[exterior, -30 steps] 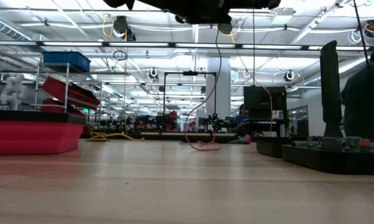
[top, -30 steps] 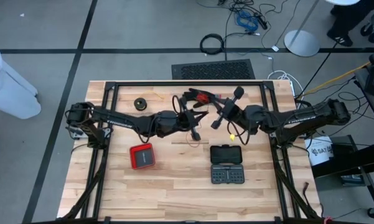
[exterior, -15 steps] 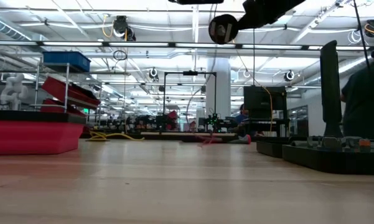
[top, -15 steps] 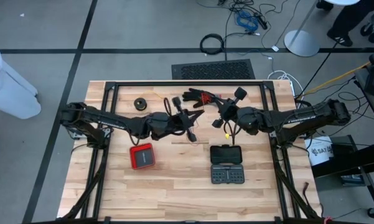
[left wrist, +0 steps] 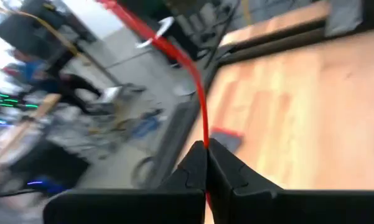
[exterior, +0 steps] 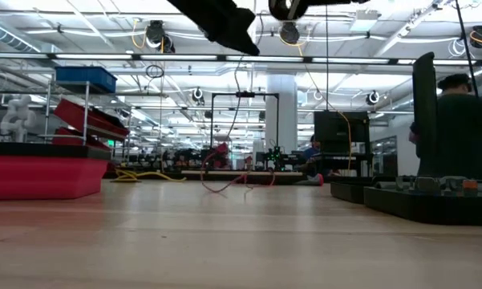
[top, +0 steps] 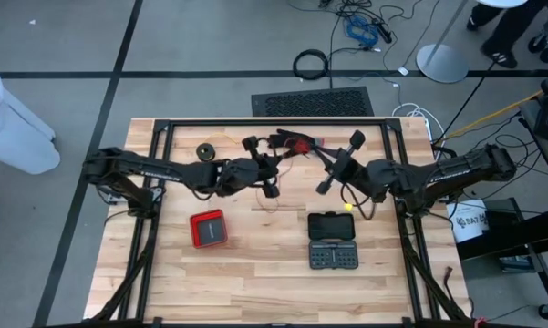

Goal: Coil cords
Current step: Uncoil the red wire from the spool

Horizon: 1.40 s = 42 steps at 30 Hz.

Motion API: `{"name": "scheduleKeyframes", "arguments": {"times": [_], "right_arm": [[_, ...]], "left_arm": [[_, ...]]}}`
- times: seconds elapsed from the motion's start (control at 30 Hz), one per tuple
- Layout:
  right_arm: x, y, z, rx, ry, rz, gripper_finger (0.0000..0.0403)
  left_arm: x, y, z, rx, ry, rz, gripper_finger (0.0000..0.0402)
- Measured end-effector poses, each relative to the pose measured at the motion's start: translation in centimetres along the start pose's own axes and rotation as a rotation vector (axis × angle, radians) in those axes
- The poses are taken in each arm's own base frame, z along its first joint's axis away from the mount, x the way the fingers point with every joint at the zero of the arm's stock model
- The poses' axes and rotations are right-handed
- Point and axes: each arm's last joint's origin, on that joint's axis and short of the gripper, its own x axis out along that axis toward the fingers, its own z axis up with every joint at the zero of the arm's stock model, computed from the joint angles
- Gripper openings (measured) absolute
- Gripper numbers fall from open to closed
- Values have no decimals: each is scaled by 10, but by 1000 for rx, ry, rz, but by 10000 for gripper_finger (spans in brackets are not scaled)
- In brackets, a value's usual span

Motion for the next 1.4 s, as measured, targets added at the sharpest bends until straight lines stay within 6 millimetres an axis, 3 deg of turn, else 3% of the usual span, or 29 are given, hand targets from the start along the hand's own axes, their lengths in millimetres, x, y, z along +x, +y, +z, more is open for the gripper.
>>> {"name": "scheduleKeyframes", "arguments": {"times": [0.17,0.33,0.57,0.7,0.9,1.13,1.4], "right_arm": [[4,-3,7,77,-85,21,0],[16,-7,6,110,-109,-32,0],[39,-13,-12,-1,-5,-147,0],[43,-11,-23,-64,76,-132,0],[37,-6,-32,-155,178,-131,0],[26,2,-37,-192,235,-74,0],[4,8,-29,-187,210,17,0]], "left_arm": [[15,-7,-5,-92,-43,-143,0],[31,-29,-9,-107,-112,-269,0],[29,-47,1,-79,-144,-358,0],[13,-36,11,-44,-160,-313,0],[-18,-4,25,-24,-141,-207,0],[-50,27,27,16,-65,-73,0],[-40,33,4,31,91,-3,0]]}}
